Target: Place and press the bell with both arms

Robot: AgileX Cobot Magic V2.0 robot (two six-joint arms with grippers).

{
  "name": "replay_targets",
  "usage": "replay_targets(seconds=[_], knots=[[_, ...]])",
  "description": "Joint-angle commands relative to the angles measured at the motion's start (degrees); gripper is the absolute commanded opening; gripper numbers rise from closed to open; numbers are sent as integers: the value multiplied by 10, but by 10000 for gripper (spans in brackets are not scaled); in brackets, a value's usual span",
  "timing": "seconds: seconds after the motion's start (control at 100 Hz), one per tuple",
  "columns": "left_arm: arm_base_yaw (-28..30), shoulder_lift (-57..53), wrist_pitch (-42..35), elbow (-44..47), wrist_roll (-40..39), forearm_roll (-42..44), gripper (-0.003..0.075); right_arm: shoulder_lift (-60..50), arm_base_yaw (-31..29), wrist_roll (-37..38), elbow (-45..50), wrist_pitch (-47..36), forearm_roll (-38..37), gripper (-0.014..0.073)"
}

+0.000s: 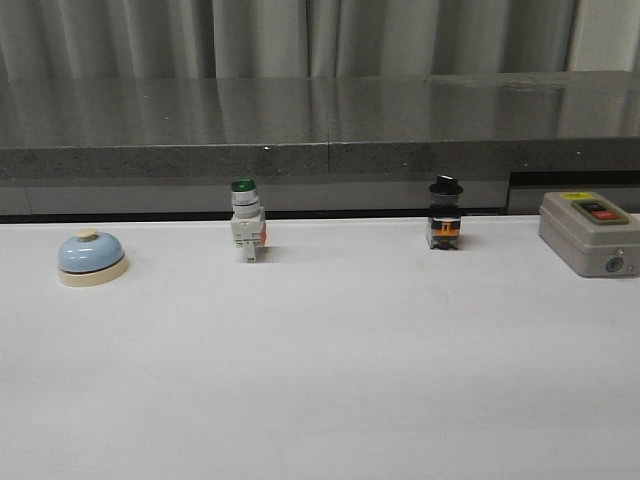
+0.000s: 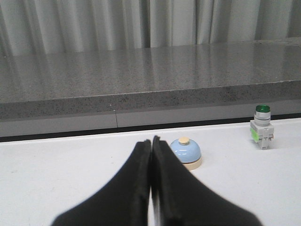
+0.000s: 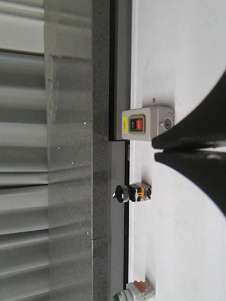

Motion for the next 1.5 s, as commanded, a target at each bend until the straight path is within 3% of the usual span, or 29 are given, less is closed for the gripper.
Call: replay_targets(seconds=[0.0,0.45,0.68,0.81,1.16,1.49], knots=[[1,-18,-43,23,-4,0,-20,-11,-4,-4,-9,-51,0,-70],[1,-18,-42,17,-4,-3,-20,-11,-4,-4,-9,-51,0,-70],[1,22,8,-55,-4,-40,-20,-11,-4,-4,-9,-51,0,-70],[1,90,30,-118,-4,-55,-20,-11,-4,-4,-9,-51,0,-70],[1,342,212,-331,-4,-55,-20,-11,-4,-4,-9,-51,0,-70],[1,518,275,-418,-4,-61,-20,-11,-4,-4,-9,-51,0,-70]])
